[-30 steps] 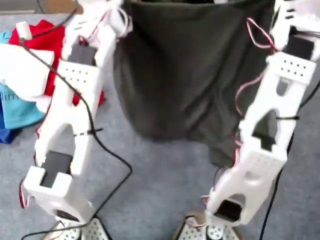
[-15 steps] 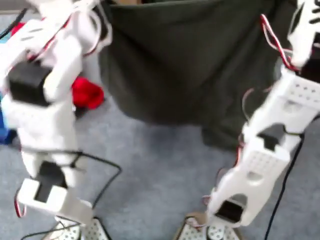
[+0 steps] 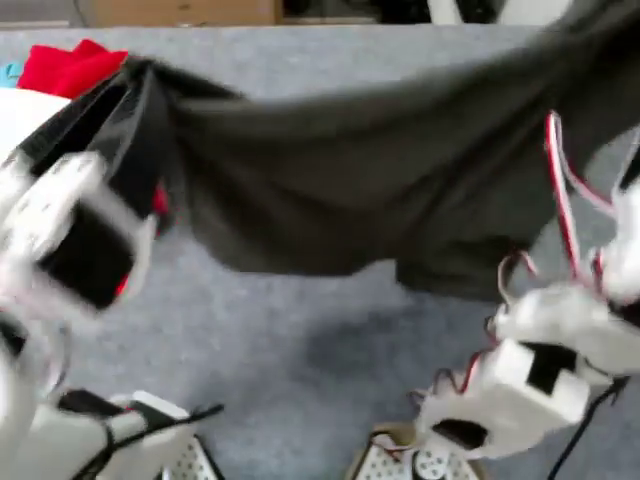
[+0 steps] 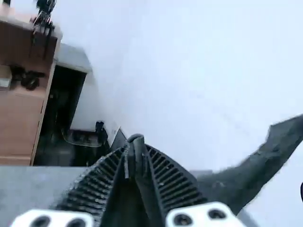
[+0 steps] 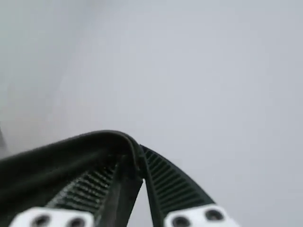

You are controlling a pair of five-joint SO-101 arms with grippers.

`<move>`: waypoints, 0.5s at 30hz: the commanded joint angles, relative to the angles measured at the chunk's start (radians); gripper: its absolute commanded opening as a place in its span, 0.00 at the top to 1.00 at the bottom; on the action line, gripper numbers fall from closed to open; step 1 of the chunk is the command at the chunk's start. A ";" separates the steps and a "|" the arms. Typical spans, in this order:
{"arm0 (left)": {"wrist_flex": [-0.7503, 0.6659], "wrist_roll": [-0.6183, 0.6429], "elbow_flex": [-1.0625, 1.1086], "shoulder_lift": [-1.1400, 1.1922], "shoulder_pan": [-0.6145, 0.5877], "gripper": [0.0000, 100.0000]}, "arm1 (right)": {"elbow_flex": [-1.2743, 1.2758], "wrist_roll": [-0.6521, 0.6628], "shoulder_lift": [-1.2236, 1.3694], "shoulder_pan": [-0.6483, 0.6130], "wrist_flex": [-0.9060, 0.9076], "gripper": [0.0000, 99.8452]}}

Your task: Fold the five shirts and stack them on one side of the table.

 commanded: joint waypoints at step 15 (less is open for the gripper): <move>-0.155 -0.046 0.256 -0.044 0.002 0.98 | 0.124 -0.017 -0.090 -0.007 -0.173 1.00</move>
